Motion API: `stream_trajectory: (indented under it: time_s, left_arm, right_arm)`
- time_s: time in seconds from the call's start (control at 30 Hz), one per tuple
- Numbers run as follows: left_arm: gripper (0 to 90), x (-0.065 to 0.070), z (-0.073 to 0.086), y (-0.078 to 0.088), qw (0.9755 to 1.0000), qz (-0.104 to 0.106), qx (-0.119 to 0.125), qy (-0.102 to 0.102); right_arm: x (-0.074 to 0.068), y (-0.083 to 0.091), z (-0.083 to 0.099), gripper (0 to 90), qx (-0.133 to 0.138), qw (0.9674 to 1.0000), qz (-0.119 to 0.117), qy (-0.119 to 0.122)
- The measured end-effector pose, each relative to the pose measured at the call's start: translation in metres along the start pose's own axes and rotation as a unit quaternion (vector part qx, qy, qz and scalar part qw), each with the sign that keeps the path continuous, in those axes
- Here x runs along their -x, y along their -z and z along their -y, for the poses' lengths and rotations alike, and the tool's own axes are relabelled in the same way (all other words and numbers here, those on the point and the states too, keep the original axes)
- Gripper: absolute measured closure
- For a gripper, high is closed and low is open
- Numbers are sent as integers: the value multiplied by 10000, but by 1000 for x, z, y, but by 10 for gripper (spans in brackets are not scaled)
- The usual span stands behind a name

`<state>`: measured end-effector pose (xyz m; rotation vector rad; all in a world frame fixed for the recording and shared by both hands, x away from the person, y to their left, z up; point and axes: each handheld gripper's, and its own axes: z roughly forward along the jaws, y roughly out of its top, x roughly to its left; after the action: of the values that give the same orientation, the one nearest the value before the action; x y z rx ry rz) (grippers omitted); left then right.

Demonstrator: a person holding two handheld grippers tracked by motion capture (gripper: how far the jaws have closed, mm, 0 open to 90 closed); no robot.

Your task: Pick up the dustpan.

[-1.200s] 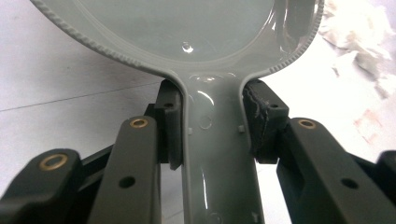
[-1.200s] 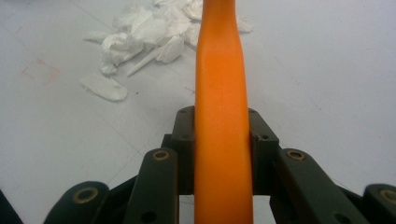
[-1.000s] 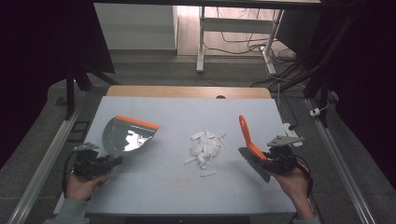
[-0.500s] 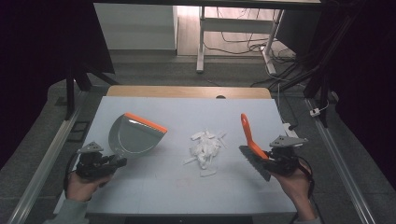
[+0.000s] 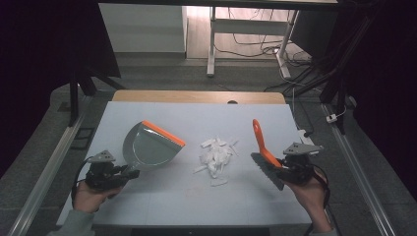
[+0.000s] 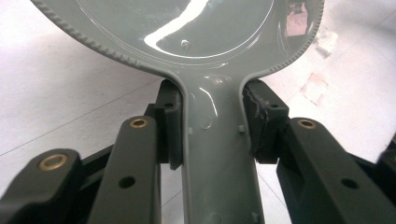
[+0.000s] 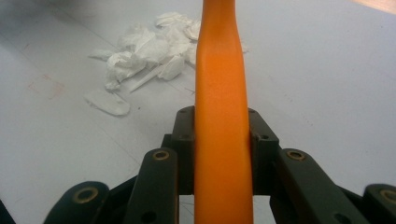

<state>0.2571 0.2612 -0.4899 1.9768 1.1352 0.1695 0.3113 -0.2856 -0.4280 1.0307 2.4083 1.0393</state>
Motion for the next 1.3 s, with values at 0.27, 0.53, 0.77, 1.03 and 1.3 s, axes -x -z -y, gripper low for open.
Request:
stream_trajectory:
  time_s: [0.27,0.53,0.77,1.03,1.3]
  left_arm:
    - [614,6,-1,-2,9996,186,-88,-209]
    - [614,11,-2,-5,9977,401,-207,-504]
    - [614,15,-1,-7,9948,584,-350,-756]
    - [614,18,0,-7,9916,716,-518,-944]
    - [614,22,0,-10,9866,853,-761,-1165]
  right_arm:
    - [-2,0,-1,702,1,10000,4,21]
    - [-2,-2,0,703,-30,10000,-6,24]
    - [-1,-2,0,703,-16,10000,-1,19]
    - [-3,-3,-1,703,-12,10000,-22,30]
    - [-5,-7,-5,702,13,9999,-78,66]
